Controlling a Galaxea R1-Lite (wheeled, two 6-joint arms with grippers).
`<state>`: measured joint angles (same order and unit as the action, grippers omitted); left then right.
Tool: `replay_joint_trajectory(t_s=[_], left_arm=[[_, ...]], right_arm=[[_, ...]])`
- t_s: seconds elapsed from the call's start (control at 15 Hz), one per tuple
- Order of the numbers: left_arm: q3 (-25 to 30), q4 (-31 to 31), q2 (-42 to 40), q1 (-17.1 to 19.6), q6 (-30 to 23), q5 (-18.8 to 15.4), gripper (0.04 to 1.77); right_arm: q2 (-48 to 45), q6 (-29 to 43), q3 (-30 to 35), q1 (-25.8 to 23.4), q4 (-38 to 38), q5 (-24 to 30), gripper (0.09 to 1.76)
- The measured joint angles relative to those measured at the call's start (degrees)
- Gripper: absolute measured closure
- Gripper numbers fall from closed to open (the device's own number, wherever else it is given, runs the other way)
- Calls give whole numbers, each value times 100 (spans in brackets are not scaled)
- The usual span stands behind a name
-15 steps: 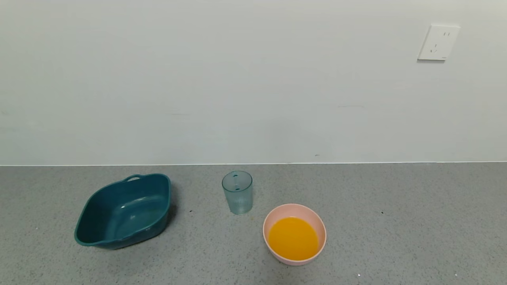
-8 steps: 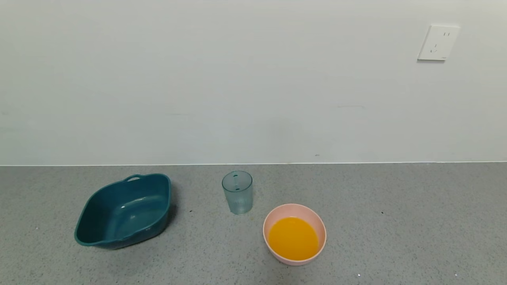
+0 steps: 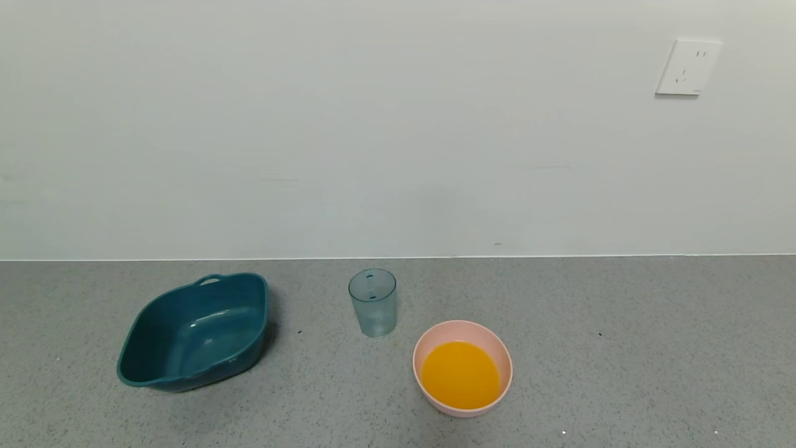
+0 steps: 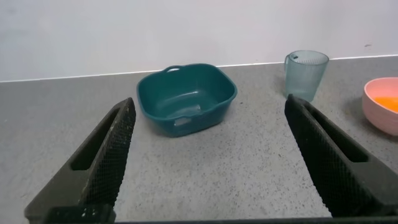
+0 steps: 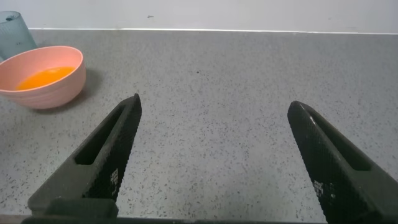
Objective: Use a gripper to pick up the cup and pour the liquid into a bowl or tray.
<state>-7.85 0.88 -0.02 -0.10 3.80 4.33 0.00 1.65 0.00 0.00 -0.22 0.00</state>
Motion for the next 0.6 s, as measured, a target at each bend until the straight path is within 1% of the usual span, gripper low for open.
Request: replay_joint_trajectory(t_s=[0.13, 0.27, 0.4, 0.6], left_arm=[[383, -143, -2, 0, -9, -152, 9], [581, -161, -2, 0, -50, -391, 9], [722, -83, -2, 0, -78, -444, 9], [774, -77, -2, 0, -146, -443, 9]], right_arm=[[0, 2, 0, 0, -2, 0, 14], [0, 0, 0, 0, -2, 0, 14], [0, 0, 0, 0, 0, 0, 14], [0, 6, 0, 0, -2, 0, 14]])
